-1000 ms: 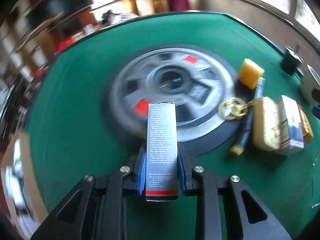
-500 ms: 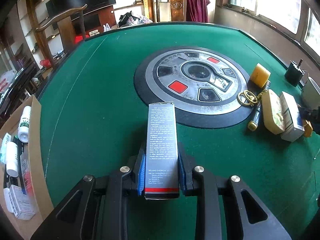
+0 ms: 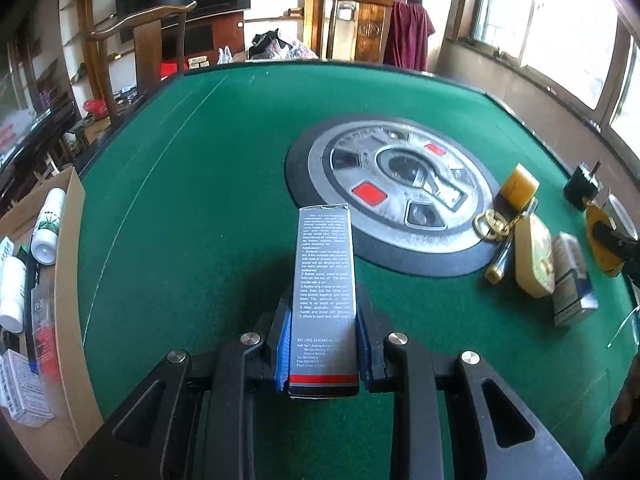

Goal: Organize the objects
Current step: 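Grasp grey red-banded tall box with left tool while right tool grasps yellow packet, then carry tall box and yellow packet into cardboard box and open both tools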

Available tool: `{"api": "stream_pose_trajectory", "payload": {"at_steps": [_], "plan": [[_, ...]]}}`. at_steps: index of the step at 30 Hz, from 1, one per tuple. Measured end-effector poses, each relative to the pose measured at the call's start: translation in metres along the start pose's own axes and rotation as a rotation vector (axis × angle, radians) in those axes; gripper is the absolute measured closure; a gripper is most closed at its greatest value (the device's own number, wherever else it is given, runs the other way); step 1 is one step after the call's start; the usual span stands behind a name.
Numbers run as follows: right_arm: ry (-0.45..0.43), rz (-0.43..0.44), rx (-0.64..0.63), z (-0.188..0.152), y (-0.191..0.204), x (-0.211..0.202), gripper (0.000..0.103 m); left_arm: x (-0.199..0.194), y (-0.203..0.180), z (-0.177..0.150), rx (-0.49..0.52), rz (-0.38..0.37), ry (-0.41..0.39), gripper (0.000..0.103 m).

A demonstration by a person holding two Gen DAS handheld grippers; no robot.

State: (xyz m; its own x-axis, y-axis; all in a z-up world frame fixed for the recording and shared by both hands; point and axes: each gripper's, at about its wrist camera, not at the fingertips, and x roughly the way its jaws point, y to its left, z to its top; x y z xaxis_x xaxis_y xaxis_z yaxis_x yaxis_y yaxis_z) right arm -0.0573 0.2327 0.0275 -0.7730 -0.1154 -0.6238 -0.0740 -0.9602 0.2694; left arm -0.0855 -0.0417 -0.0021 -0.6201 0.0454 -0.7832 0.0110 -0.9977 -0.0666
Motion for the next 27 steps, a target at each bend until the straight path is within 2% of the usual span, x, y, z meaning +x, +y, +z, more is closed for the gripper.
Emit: {"api": "stream_pose_trajectory", "payload": {"at_steps": [3,8,14,27], "plan": [[-0.064,0.088,-0.05,0.0,0.015,-0.015,0.06,-0.005,-0.001,0.001,-0.001,-0.004,-0.022,0.081],[-0.025,0.146,-0.149,-0.011,0.046,-0.006,0.06,-0.007,-0.002,-0.001,0.005,0.004,-0.035,0.08],[-0.003,0.179,-0.228,-0.018,0.066,0.006,0.06,-0.015,0.001,-0.009,-0.009,-0.002,-0.047,0.08],[0.02,0.21,-0.232,-0.024,0.067,0.004,0.06,-0.041,-0.002,-0.03,-0.033,-0.05,-0.068,0.08]]}}
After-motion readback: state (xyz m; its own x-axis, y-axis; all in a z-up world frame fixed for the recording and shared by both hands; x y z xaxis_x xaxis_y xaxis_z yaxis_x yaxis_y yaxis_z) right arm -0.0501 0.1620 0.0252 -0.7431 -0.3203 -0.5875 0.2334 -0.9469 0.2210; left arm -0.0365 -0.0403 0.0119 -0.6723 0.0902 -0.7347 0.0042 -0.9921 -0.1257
